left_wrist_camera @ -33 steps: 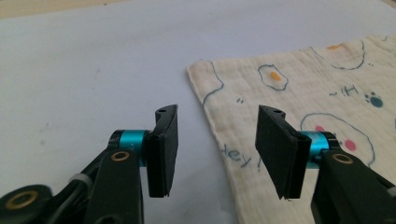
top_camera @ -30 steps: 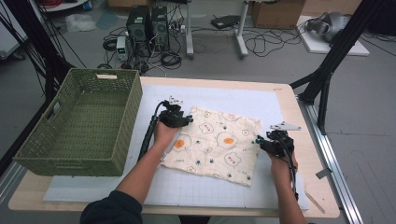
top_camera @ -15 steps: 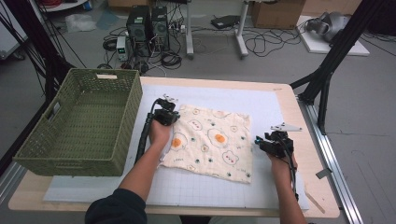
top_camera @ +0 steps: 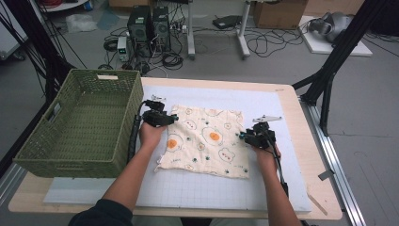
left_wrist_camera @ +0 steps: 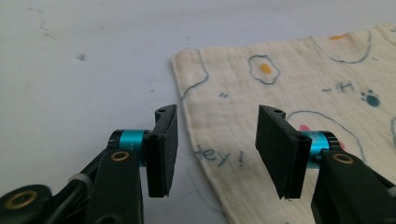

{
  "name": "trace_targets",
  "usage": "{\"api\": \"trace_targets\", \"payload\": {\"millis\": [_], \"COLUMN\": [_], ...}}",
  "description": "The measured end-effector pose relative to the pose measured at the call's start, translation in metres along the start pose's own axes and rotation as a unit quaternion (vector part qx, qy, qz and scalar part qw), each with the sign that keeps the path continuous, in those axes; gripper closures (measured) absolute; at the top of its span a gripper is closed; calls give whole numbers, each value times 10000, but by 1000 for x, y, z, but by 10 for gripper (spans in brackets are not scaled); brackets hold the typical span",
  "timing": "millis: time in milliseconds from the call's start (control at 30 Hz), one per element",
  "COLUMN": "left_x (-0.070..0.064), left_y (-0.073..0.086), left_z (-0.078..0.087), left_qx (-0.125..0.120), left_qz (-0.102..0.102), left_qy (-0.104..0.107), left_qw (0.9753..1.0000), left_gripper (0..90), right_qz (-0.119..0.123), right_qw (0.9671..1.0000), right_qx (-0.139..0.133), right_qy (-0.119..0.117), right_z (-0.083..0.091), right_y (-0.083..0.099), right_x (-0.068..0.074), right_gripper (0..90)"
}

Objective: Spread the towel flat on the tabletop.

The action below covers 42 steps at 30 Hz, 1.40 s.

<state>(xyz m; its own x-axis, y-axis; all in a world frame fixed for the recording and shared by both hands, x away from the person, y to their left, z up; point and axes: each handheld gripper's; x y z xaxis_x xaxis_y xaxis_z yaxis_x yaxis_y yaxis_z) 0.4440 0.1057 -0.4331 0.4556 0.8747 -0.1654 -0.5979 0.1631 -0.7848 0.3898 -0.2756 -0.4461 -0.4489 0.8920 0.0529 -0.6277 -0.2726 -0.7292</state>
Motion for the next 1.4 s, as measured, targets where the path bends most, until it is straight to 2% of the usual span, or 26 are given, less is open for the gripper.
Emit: {"api": "trace_targets", "payload": {"millis": [33, 67, 133, 167, 233, 300, 333, 367, 533, 633, 667, 700, 800, 867, 1033, 1167, 1333, 1400], "left_x": [-1, -2, -2, -3, -4, -7, -9, -12, -21, -22, -22, -23, -22, -22, -25, -30, -31, -31], "left_y": [1, 2, 4, 6, 8, 11, 12, 14, 24, 31, 33, 34, 38, 41, 56, 65, 71, 72], "left_z": [1, 1, 2, 3, 5, 7, 8, 9, 18, 24, 25, 26, 33, 38, 52, 64, 71, 73], "left_qx": [-32, -34, -21, -26, -21, 79, 66, 20, -19, -71, -13, 61, -23, -12, 20, -51, -89, -115], "left_qz": [-16, -13, -19, -19, -35, -92, -116, -150, -350, -338, -360, -382, -441, -403, -466, -590, -594, -583], "left_qy": [18, 45, 83, 114, 151, 196, 225, 242, 328, 365, 398, 450, 501, 538, 800, 829, 834, 816], "left_qw": [10000, 10000, 10000, 9999, 9999, 9997, 9997, 9996, 9988, 9987, 9986, 9982, 9978, 9977, 9957, 9948, 9947, 9949], "left_gripper": [493, 492, 492, 492, 492, 492, 488, 492, 517, 521, 524, 527, 557, 565, 604, 606, 606, 596], "right_qz": [-12, 7, 203, 292, 454, 284, 144, -4, 152, 271, 273, 285, 275, 339, 456, 358, 625, 760], "right_qw": [10000, 9999, 9998, 9995, 9980, 9975, 9976, 9982, 9982, 9982, 9983, 9985, 9989, 9985, 9987, 9991, 9976, 9962], "right_qx": [-26, -17, 42, 91, 138, 70, 13, -18, -148, -202, -218, -229, -281, -369, -200, -190, 52, 206], "right_qy": [20, -108, -56, 19, 417, 649, 682, 592, 556, 493, 466, 417, 249, 208, 79, -124, -306, -363], "right_z": [0, -1, 0, 0, 1, 3, 4, 3, 9, 19, 22, 26, 39, 49, 66, 75, 75, 71], "right_y": [0, -1, -2, -4, -6, -5, -4, -3, -6, -6, -5, -3, 7, 16, 38, 53, 59, 58], "right_x": [1, 0, 3, 3, 3, -3, -6, -9, -1, 2, 3, 3, 5, 8, 14, 21, 36, 42], "right_gripper": [715, 793, 860, 867, 872, 872, 870, 862, 728, 690, 682, 671, 629, 625, 606, 585, 592, 648]}}
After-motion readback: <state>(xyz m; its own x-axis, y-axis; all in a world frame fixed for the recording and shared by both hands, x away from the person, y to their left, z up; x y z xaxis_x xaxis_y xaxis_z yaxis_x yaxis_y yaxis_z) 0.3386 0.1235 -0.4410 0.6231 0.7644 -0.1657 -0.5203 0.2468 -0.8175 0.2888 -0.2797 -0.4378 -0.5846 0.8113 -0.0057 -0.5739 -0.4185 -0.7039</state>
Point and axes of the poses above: each handheld gripper's, and its own axes: z roughly backward along the jaws, y roughly out of its underside, x roughly to its left, and after that the axes turned 2 degrees about y, right-handed
